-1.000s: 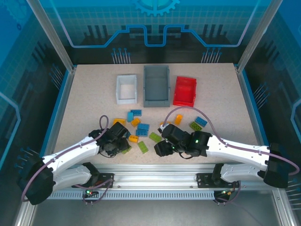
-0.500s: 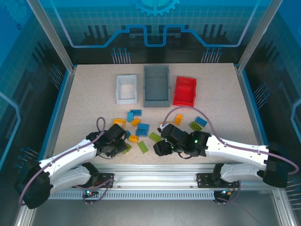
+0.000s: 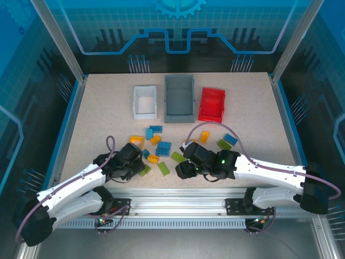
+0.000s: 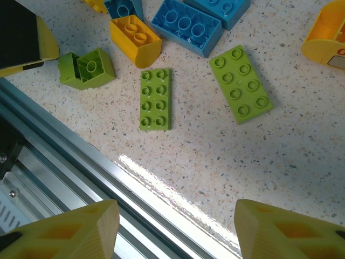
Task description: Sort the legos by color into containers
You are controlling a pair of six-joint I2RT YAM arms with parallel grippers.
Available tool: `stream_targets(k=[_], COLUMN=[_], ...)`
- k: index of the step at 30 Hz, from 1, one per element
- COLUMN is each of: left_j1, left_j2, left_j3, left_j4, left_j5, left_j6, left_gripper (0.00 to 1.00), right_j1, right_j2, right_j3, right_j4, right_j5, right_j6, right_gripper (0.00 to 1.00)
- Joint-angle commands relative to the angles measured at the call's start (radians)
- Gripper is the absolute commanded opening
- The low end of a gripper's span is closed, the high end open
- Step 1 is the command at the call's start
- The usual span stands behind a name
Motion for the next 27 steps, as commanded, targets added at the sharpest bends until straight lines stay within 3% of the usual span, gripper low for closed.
stream_targets(k=[1,7,19,27], left_j1=[-0.005,-0.006,-0.005,-0.006], left_j2=[0.045,0.132,0.076,0.127], left_j3=[-0.009,-0.017,-0.054,-0.063], left_j4=[0.027,0.095,0.040,0.063], left_j5=[0.000,0.007,-0.021,0.004], left_j6=[-0.037,-0.033,-0.043,-0.023], left_gripper=[0.48,0.49,0.33,0.34], right_j1=[0.017,0.017,0.016,0.017], right_j2=[0.013,0.011,0.018,0.028], right_j3=[0.023,0.025,0.020,0.026], right_j4=[0.022,0.014,0.022,0.021], right_j5=[0.010,0.011,0.014,0.014], right_j6=[0.012,0.012,0.017,0.016], right_gripper=[0.60,0.60,0.60,0.60])
